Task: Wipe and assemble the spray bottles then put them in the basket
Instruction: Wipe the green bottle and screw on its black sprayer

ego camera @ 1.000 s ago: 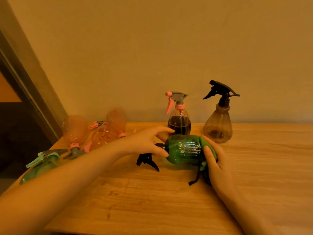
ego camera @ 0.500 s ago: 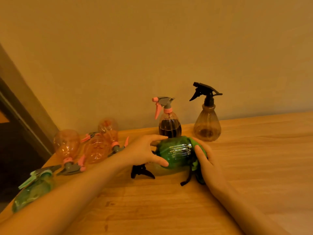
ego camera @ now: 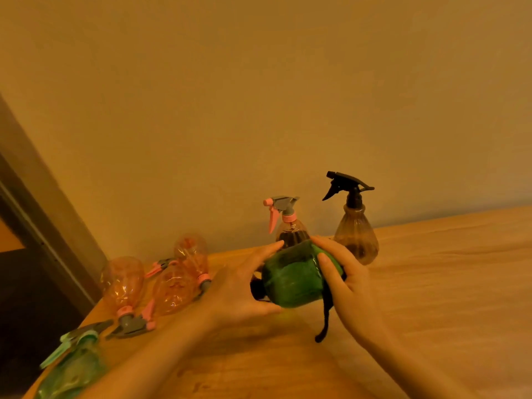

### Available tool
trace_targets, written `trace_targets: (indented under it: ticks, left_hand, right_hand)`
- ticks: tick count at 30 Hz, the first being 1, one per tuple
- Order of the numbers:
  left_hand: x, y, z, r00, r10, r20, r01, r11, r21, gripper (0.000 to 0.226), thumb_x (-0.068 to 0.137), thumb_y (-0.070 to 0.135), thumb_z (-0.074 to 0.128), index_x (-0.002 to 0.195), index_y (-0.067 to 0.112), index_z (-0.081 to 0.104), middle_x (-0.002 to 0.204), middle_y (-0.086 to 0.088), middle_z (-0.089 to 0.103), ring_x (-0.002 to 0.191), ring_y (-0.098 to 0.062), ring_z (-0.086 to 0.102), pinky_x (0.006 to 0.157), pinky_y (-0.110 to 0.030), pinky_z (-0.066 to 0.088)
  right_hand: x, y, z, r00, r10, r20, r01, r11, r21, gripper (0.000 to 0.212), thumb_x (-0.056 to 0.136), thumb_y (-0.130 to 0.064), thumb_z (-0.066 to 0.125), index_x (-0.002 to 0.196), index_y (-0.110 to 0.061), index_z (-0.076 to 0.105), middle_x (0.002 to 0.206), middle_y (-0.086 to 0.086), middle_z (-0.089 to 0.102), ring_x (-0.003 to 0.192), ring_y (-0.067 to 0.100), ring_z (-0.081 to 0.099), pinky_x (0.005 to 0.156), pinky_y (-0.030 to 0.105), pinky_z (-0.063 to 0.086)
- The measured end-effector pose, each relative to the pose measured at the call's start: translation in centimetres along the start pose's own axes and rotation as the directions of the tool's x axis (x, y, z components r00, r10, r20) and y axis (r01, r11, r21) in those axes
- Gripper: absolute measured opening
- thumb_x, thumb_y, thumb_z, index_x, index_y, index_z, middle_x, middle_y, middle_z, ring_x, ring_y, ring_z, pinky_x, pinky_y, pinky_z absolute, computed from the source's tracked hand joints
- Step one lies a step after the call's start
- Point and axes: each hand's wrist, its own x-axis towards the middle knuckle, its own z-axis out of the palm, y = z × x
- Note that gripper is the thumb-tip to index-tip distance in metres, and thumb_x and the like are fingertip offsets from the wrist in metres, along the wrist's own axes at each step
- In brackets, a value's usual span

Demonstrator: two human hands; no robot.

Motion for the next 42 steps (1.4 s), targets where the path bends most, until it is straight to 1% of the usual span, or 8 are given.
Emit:
trace_targets:
  ticks: [4, 8, 12, 20, 28, 34, 37, 42]
  left_hand:
    - [-0.5, 0.2, 1.3, 1.0, -0.009, 0.002, 0.009, 1.0, -0.024, 0.096, 0.068, 0.05, 0.078, 0.136, 0.064, 0.01, 0.139, 0.025, 0.032, 0.126, 0.006, 0.035, 0.101, -0.025, 0.042]
    - [-0.9, 0.0, 1.6, 0.997, -0.017, -0.081, 0.006, 0.992, -0.125, 0.091, 0.067, 0.046, 0.081, 0.13, 0.069, 0.019, 0.132, 0.03, 0.033, 0.125, 0.01, 0.034, 0.098, -0.011, 0.039]
    - [-1.5, 0.0, 1.4, 0.99, -0.018, -0.139, -0.002, 0.99, -0.14, 0.09, 0.064, 0.046, 0.082, 0.135, 0.058, 0.027, 0.13, 0.029, 0.035, 0.125, 0.005, 0.038, 0.099, -0.025, 0.046]
    - [-2.0, 0.4, 1.6, 0.983, -0.066, -0.169, 0.028, 0.975, -0.222, 0.092, 0.063, 0.033, 0.086, 0.134, 0.055, 0.033, 0.129, 0.027, 0.038, 0.125, 0.002, 0.039, 0.094, -0.024, 0.049]
    - [-2.4, -0.3, 2.2, 0.98, -0.155, -0.122, 0.109, 0.941, -0.32, 0.093, 0.062, 0.046, 0.084, 0.137, 0.055, 0.029, 0.136, 0.028, 0.044, 0.128, -0.002, 0.044, 0.108, -0.057, 0.031]
    - [-2.7, -1.0, 1.0, 0.974, -0.158, -0.164, 0.1, 0.943, -0.316, 0.092, 0.064, 0.027, 0.087, 0.135, 0.052, 0.034, 0.127, 0.034, 0.045, 0.122, 0.003, 0.047, 0.099, -0.034, 0.048]
    - [-2.8, -1.1, 0.8, 0.981, -0.114, -0.154, 0.078, 0.972, -0.222, 0.091, 0.066, 0.036, 0.085, 0.138, 0.05, 0.031, 0.129, 0.035, 0.04, 0.124, 0.005, 0.043, 0.1, -0.035, 0.047]
    - [-2.9, -1.0, 1.1, 0.996, -0.025, -0.088, 0.019, 0.997, -0.07, 0.088, 0.067, 0.063, 0.073, 0.139, 0.054, 0.024, 0.142, 0.03, 0.033, 0.134, 0.001, 0.032, 0.108, -0.058, 0.03]
  right_hand:
    - [-0.7, -1.7, 1.2, 0.986, -0.15, 0.079, 0.16, 0.977, -0.142, 0.03, 0.094, -0.029, 0.05, 0.123, -0.035, 0.056, 0.13, -0.021, 0.054, 0.125, -0.003, 0.045, 0.101, 0.014, 0.037]
    - [-1.0, -2.0, 1.4, 0.957, -0.181, 0.226, 0.236, 0.939, -0.249, 0.041, 0.094, -0.04, 0.042, 0.134, -0.034, 0.047, 0.143, -0.013, 0.043, 0.135, 0.0, 0.034, 0.11, 0.022, 0.033]
    - [-0.7, -1.9, 1.1, 0.941, -0.235, 0.245, 0.305, 0.9, -0.31, 0.041, 0.095, -0.044, 0.042, 0.136, -0.038, 0.044, 0.145, -0.021, 0.038, 0.14, 0.003, 0.025, 0.115, 0.034, 0.02]
    - [-0.8, -2.1, 1.1, 0.913, -0.281, 0.295, 0.368, 0.881, -0.299, 0.044, 0.098, -0.043, 0.04, 0.139, -0.029, 0.044, 0.148, -0.014, 0.037, 0.141, 0.007, 0.026, 0.114, 0.028, 0.025]
    - [-1.5, -2.1, 1.1, 0.862, -0.352, 0.364, 0.479, 0.8, -0.36, 0.039, 0.099, -0.035, 0.041, 0.135, -0.022, 0.052, 0.142, -0.008, 0.044, 0.133, 0.005, 0.038, 0.107, 0.024, 0.037]
    - [-2.5, -1.3, 1.0, 0.785, -0.41, 0.464, 0.595, 0.708, -0.381, 0.037, 0.101, -0.032, 0.04, 0.135, -0.019, 0.051, 0.144, -0.004, 0.041, 0.136, 0.01, 0.035, 0.109, 0.024, 0.033]
    - [-2.7, -0.4, 1.1, 0.831, -0.39, 0.397, 0.528, 0.778, -0.341, 0.038, 0.101, -0.033, 0.039, 0.135, -0.021, 0.051, 0.145, -0.005, 0.041, 0.135, 0.01, 0.037, 0.109, 0.026, 0.035]
    - [-1.7, 0.2, 0.9, 0.956, -0.213, 0.201, 0.258, 0.936, -0.241, 0.037, 0.095, -0.039, 0.042, 0.13, -0.032, 0.052, 0.144, -0.012, 0.042, 0.134, 0.004, 0.037, 0.108, 0.027, 0.036]
